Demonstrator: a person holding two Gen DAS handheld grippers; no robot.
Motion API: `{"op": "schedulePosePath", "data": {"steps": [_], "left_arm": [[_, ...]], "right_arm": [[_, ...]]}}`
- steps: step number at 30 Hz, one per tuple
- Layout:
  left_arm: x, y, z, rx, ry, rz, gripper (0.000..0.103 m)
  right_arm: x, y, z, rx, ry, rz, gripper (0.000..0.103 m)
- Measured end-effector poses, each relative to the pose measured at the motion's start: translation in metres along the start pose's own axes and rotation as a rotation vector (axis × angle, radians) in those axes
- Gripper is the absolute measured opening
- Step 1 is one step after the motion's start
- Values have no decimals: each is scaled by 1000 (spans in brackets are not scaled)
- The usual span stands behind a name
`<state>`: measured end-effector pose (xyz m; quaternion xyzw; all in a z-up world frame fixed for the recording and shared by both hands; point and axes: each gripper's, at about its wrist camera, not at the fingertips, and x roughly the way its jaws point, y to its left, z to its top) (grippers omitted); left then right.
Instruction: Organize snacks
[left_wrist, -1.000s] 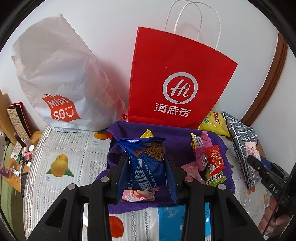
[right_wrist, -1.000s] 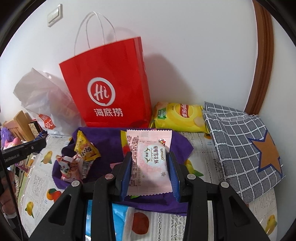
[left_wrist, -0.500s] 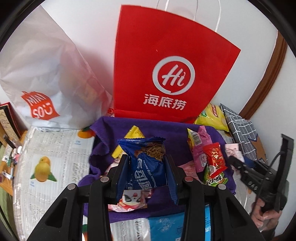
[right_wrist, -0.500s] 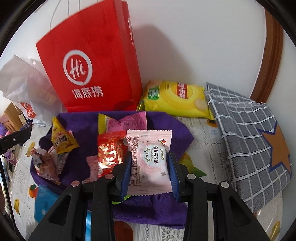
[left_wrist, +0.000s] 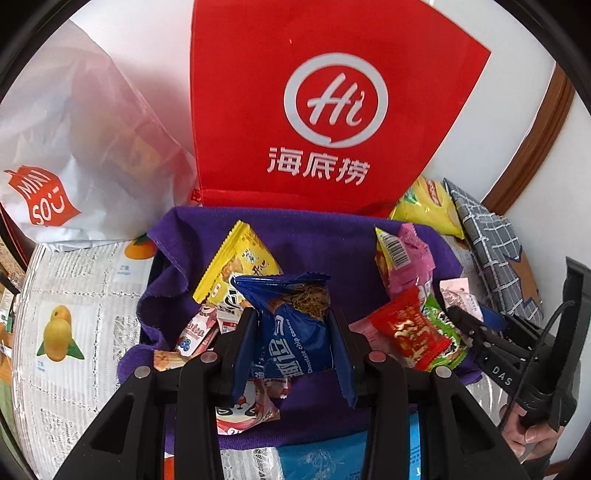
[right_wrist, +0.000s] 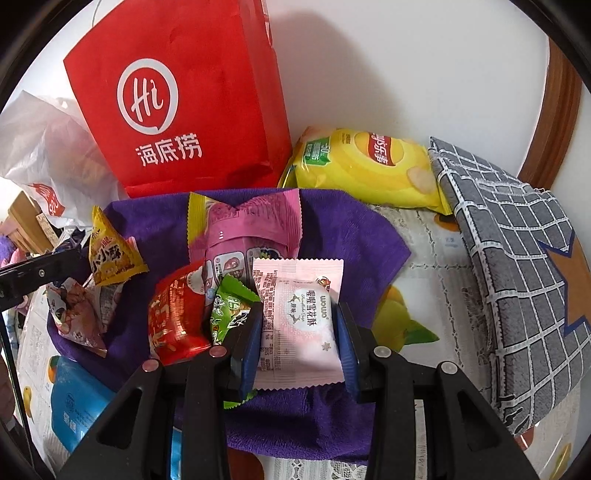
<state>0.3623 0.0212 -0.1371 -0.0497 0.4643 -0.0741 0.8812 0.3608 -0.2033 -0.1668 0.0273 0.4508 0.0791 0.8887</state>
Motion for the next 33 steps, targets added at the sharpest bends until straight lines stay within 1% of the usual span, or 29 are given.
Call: {"op": "schedulePosePath", "data": {"steps": [7, 12, 14, 16, 17, 19, 21, 24, 26, 28, 31, 33], "left_arm": [[15, -4, -3, 2, 32, 11, 38], [20, -6, -4, 14, 50, 16, 40], [19, -6, -4, 10, 58, 10, 44], [15, -6, -5, 5, 62, -5, 48], [11, -7, -6, 6, 62, -8, 51], [1, -9, -9, 12, 51, -6, 55], [-13, -12, -13, 17, 31, -5, 65], [-37, -16, -20, 19, -4, 4, 74], [-53, -18, -25, 20, -21, 16, 77], [-71, -18, -31, 18, -39, 24, 78], [-100, -19, -43, 13, -70, 22, 78], [-120, -21, -52, 17, -93, 24, 80]], "right_arm": [[2, -2, 0, -2, 4, 7, 39], [4, -3, -2, -15, 12, 5, 39], [2, -2, -3, -21, 16, 19, 45], [-2, -1, -3, -22, 6, 17, 54], [-6, 0, -3, -22, -3, 15, 56], [-18, 1, -4, -20, -22, 15, 60], [-31, 2, -5, -14, -40, 15, 62], [-56, 6, -7, -2, -73, 2, 69], [-75, 8, -10, 8, -99, -5, 73], [-96, 10, -13, 22, -124, -7, 78], [-126, 14, -20, 35, -149, -19, 78], [-147, 18, -26, 38, -161, -34, 78]]}}
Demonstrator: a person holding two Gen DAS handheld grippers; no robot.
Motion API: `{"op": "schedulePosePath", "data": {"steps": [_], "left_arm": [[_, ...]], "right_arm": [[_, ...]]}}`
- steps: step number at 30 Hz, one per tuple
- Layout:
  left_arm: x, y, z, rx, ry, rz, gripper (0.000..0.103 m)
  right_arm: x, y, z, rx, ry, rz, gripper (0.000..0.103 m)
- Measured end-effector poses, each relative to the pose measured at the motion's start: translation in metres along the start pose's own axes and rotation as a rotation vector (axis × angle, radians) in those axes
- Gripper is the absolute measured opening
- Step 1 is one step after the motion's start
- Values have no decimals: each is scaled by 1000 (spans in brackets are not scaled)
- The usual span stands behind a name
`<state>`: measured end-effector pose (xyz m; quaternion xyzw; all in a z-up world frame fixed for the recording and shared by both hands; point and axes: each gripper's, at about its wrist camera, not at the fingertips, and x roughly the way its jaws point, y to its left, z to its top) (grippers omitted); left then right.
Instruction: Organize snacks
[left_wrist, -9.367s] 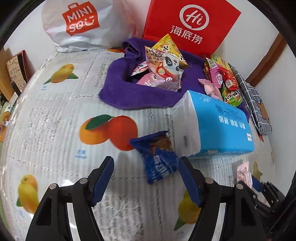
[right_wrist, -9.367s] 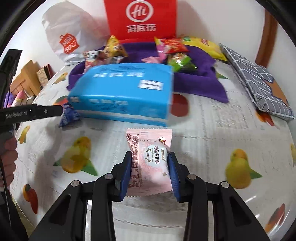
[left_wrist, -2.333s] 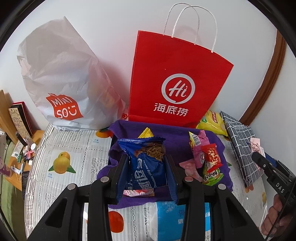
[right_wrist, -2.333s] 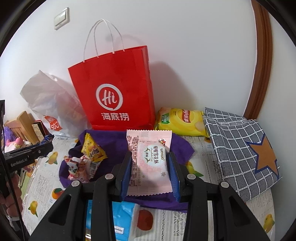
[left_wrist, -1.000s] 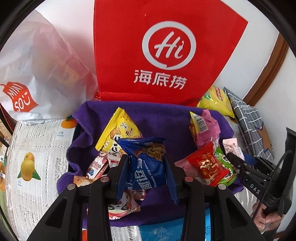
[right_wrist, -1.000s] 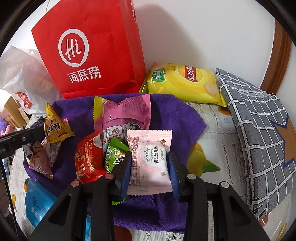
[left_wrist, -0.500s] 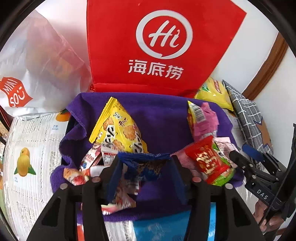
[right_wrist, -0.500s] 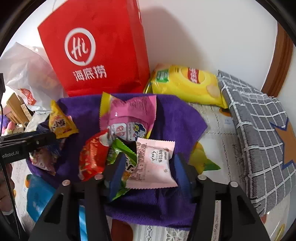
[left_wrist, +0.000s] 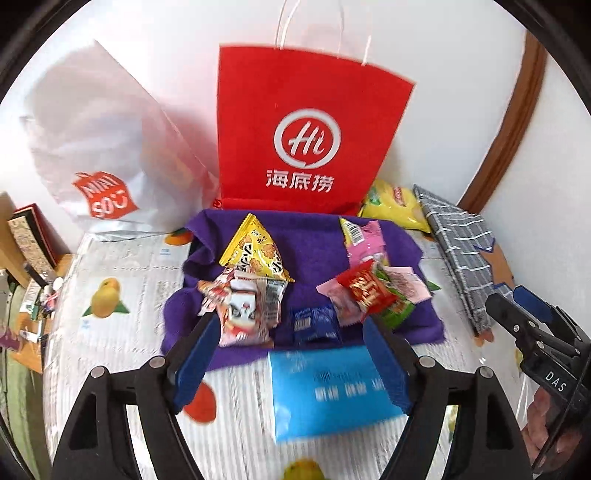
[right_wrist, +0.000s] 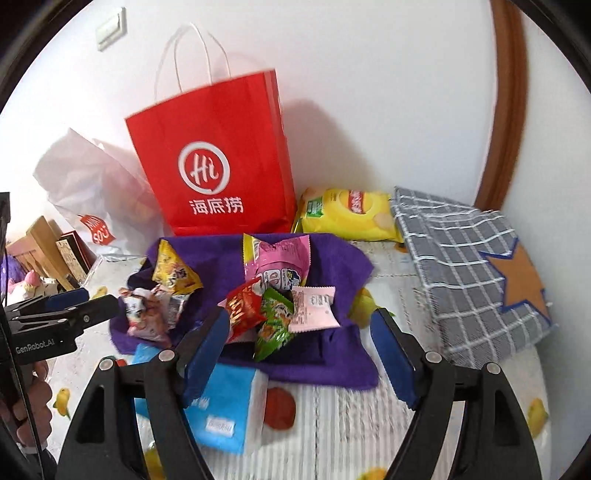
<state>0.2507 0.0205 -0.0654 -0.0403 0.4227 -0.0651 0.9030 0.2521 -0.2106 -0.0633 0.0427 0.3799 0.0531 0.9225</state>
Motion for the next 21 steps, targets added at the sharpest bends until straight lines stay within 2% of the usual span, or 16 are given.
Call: {"op": "schedulePosePath", "data": {"steps": [6, 14, 16, 21], "left_arm": [[-50, -6, -24, 16, -59, 15, 90], [-94, -5, -47, 5, -115, 40, 95], [-102, -5, -51, 7, -127, 49, 96], [-121, -6, -58, 9, -158, 51, 96]], "right_arm": [[-57, 8, -14, 11, -33, -17, 78], [-105, 13, -38, 24, -42, -29, 79], [-113, 14, -43, 29, -49, -39, 88], [-127, 16, -50, 35, -65, -44, 93]]}}
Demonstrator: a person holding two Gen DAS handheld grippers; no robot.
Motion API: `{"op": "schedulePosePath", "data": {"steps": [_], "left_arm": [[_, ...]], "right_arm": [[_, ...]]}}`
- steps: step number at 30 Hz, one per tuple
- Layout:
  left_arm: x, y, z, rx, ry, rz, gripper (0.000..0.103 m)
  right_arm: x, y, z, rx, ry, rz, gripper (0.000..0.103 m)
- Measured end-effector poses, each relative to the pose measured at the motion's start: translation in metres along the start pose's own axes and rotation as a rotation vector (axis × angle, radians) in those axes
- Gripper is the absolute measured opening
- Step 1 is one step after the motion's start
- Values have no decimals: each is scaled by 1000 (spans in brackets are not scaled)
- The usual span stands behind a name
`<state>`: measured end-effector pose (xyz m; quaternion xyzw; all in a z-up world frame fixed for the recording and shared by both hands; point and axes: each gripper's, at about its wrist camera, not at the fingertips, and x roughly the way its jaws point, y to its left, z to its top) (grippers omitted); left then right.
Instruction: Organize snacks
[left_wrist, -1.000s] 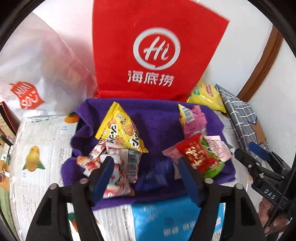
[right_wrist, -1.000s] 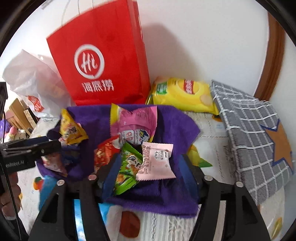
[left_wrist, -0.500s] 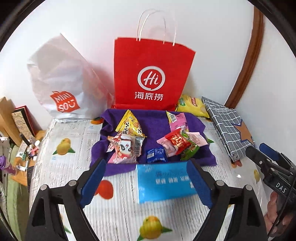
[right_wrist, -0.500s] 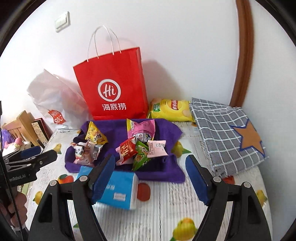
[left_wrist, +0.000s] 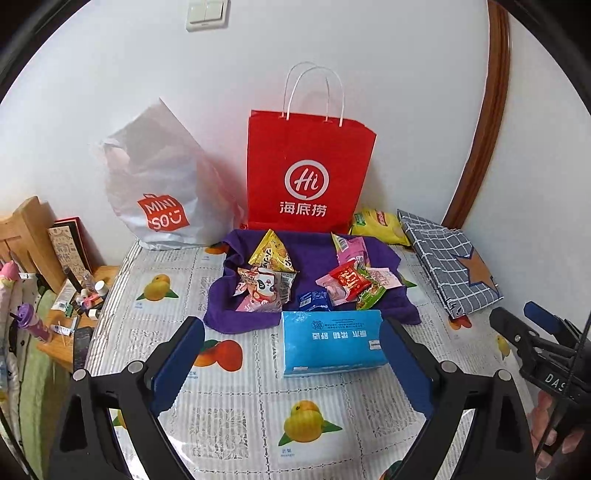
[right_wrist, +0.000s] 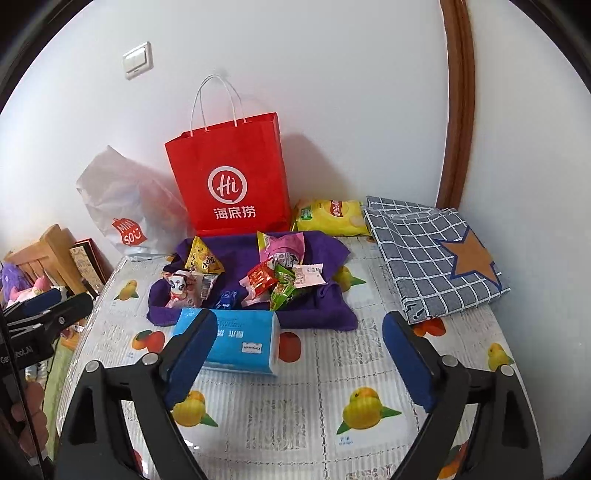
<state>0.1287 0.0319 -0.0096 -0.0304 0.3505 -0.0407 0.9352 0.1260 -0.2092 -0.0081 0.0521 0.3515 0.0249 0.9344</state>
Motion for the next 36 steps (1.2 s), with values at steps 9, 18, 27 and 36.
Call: {"op": "schedulePosePath", "data": {"steps": [9, 18, 27, 36], "left_arm": [[-14, 0, -3, 4, -21, 6, 97], [-23, 3, -8, 0, -29, 12, 97], [-26, 6, -10, -4, -29, 21, 98], [-27, 5, -11, 0, -32, 20, 98]], "right_arm": [[-16, 3, -5, -1, -12, -29, 99], [-22, 6, -9, -13, -18, -34, 99], [-24, 9, -10, -15, -17, -33, 99], [-26, 10, -11, -13, -18, -34, 99]]}}
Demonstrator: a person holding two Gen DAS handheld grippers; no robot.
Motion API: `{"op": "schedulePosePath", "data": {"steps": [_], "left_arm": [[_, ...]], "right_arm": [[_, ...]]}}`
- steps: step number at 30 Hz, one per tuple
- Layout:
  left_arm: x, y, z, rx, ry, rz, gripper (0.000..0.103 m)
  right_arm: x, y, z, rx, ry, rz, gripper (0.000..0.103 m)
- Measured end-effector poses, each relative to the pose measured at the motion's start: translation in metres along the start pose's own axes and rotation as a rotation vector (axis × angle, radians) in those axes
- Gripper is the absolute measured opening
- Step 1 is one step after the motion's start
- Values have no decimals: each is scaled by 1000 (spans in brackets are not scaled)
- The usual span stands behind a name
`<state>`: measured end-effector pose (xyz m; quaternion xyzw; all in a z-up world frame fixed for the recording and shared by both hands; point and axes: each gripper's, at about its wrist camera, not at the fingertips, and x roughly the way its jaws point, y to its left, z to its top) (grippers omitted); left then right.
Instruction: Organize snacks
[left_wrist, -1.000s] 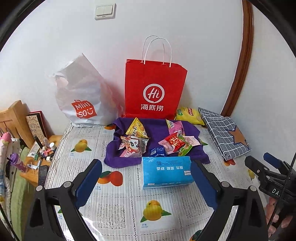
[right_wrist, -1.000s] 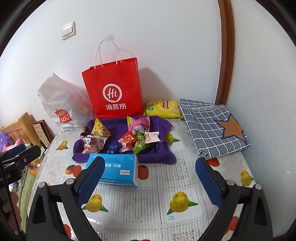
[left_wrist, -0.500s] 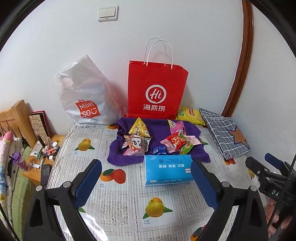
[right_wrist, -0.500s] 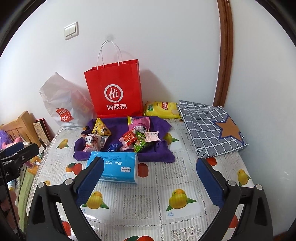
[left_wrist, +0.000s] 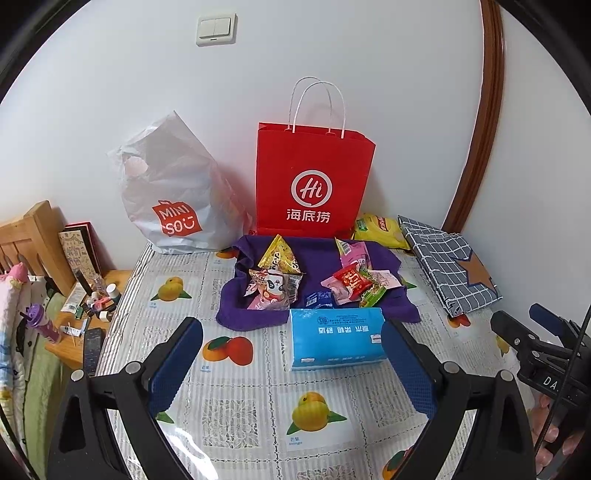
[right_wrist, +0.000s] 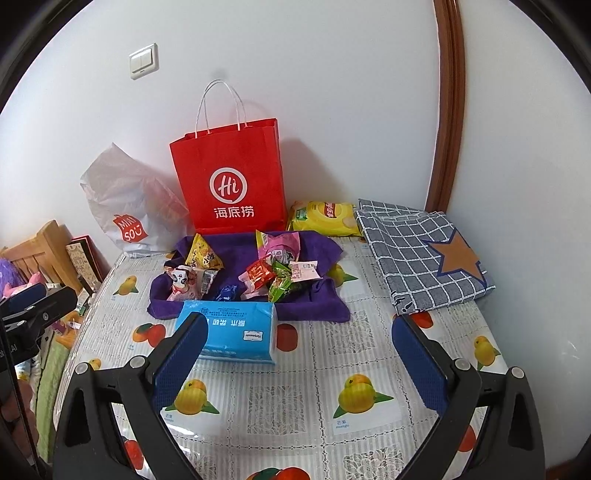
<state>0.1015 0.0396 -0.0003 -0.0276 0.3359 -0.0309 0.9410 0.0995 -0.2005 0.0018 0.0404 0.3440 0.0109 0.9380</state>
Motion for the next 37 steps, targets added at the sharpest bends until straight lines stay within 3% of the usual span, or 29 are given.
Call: {"op": "schedulePosePath", "data": {"steps": [37], "left_arm": [[-2, -3, 2, 7, 0, 3, 99]], "right_arm": [[-6, -5, 3, 4, -7, -5, 99]]}}
